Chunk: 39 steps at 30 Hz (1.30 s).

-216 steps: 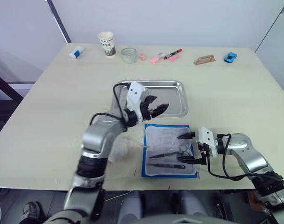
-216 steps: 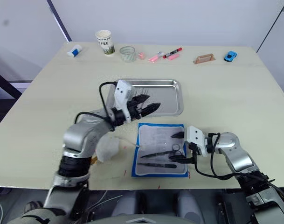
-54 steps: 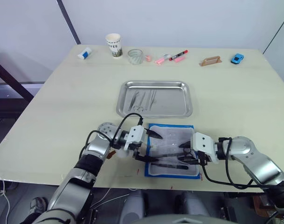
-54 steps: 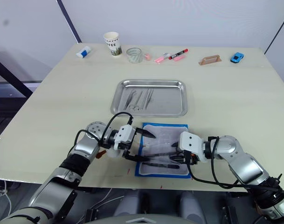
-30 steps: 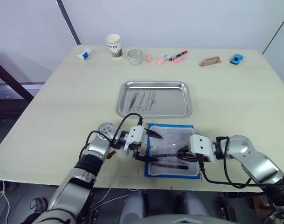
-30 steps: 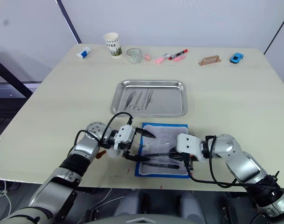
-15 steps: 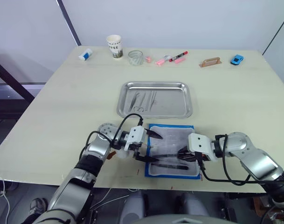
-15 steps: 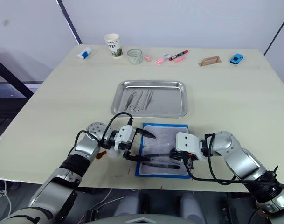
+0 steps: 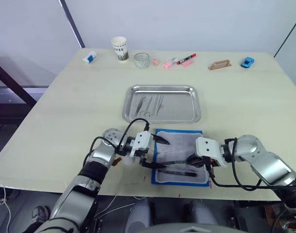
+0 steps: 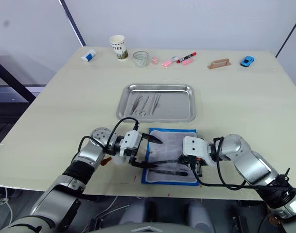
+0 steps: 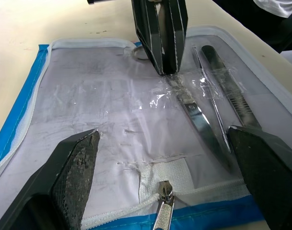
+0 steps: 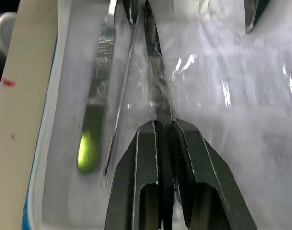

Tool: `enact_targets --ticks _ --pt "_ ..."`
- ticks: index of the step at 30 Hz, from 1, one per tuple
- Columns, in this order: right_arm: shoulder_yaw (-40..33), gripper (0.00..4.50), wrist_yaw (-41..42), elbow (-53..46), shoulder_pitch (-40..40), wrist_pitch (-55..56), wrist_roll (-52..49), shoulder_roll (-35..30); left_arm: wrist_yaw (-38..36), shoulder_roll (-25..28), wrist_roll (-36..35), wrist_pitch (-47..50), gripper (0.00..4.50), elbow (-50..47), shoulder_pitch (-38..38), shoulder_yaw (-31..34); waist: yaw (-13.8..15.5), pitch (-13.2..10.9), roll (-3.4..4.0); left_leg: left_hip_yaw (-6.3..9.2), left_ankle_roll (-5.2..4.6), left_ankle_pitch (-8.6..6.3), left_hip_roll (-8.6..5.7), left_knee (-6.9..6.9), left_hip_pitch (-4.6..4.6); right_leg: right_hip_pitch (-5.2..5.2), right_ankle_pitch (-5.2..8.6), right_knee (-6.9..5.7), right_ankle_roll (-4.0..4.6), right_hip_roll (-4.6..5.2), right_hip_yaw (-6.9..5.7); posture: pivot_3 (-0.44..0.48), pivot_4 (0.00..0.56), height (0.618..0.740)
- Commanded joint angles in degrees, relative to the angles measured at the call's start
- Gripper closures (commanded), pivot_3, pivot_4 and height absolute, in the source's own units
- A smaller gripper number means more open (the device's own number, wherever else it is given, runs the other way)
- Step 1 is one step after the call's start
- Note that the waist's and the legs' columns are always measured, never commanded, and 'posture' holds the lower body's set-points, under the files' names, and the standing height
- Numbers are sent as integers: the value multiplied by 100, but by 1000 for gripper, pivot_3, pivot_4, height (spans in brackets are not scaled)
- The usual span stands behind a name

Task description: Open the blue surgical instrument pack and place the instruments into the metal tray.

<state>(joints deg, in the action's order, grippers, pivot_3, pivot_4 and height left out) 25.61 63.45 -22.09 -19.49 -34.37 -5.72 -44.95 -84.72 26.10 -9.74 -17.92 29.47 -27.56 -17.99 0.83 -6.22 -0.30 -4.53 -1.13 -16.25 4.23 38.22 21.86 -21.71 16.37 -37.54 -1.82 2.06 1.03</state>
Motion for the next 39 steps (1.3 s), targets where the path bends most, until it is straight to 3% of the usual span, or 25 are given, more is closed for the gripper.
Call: enact_targets --ticks 1,12,23,31,39 --pt "76 4452 -19 -433 -215 -769 91 -196 131 18 410 52 0 407 260 -225 1 -5 7 0 0 0 0 0 0 0 0 0 0 1 0 0 150 740" --pt "255 4452 -80 -886 -577 -1558 91 -451 174 -7 418 88 0 374 300 -236 -1 -11 14 6 -1 0 0 -3 7 -4 1 9 1 15 -9 0 150 740" --pt "-21 4452 -1 -843 -410 -1259 14 -956 180 15 424 82 0 395 292 -222 -4 -14 13 8 -2 -1 0 -6 11 -5 1 22 0 22 -11 0 150 740" --pt "-540 4452 63 -823 -22 -915 -154 -1386 201 10 425 46 0 419 295 -205 -4 -22 8 11 -2 -1 -1 -9 13 -5 0 30 0 43 -14 0 150 740" --pt "-1571 4452 278 -713 540 -686 -687 -1830 213 -10 423 30 0 462 277 -201 -1 -30 11 15 -2 -1 -2 -13 18 -3 0 42 0 42 -16 0 150 740"
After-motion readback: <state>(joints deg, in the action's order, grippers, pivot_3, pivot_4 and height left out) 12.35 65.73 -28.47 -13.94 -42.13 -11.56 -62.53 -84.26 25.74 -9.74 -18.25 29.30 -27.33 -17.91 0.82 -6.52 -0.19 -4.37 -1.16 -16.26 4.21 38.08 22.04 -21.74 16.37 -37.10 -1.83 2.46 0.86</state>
